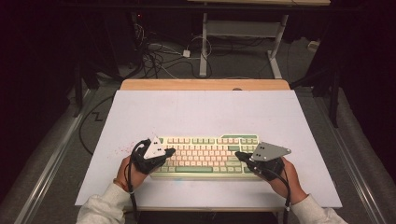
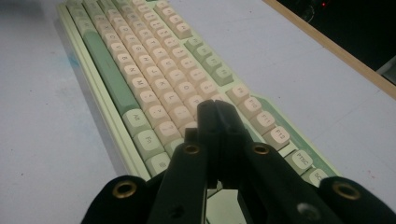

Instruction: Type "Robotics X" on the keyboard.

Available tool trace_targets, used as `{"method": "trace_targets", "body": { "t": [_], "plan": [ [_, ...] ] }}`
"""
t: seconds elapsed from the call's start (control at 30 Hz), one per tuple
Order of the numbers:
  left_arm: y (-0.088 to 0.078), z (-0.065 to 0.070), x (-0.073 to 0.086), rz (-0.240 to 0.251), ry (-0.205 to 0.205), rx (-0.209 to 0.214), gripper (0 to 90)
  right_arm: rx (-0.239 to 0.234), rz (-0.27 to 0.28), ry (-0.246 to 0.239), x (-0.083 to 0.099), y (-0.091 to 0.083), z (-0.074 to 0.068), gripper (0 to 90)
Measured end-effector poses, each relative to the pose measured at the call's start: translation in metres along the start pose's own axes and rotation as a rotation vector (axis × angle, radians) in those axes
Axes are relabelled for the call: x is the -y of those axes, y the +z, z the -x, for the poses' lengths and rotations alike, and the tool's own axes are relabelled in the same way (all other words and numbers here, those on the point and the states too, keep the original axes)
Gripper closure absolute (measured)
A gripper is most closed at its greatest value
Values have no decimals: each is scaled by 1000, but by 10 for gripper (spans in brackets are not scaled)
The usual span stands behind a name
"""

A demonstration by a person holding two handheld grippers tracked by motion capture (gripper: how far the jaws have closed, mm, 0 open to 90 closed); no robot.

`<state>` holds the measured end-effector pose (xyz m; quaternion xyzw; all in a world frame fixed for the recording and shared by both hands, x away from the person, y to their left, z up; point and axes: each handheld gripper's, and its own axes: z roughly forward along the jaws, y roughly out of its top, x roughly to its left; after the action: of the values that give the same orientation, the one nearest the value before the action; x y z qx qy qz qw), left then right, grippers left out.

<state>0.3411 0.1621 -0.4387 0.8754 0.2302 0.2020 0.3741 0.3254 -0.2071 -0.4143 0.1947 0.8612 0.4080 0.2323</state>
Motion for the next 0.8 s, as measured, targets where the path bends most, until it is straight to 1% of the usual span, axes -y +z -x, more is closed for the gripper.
{"method": "trace_targets", "body": {
  "t": [0.2, 0.33, 0.57, 0.8],
  "plan": [
    [-3, 3, -2, 8, 9, -1, 877, 3, 6, 1, 0, -2, 1, 897],
    [-5, 3, -2, 14, 13, -11, 876, 5, 7, 4, 0, -3, 1, 897],
    [-8, 5, 0, 25, 18, -23, 876, 10, 8, 6, 0, -4, 2, 897],
    [-9, 6, 2, 25, 23, -22, 876, 12, 7, 5, 0, -5, 2, 897]
  ]
}}
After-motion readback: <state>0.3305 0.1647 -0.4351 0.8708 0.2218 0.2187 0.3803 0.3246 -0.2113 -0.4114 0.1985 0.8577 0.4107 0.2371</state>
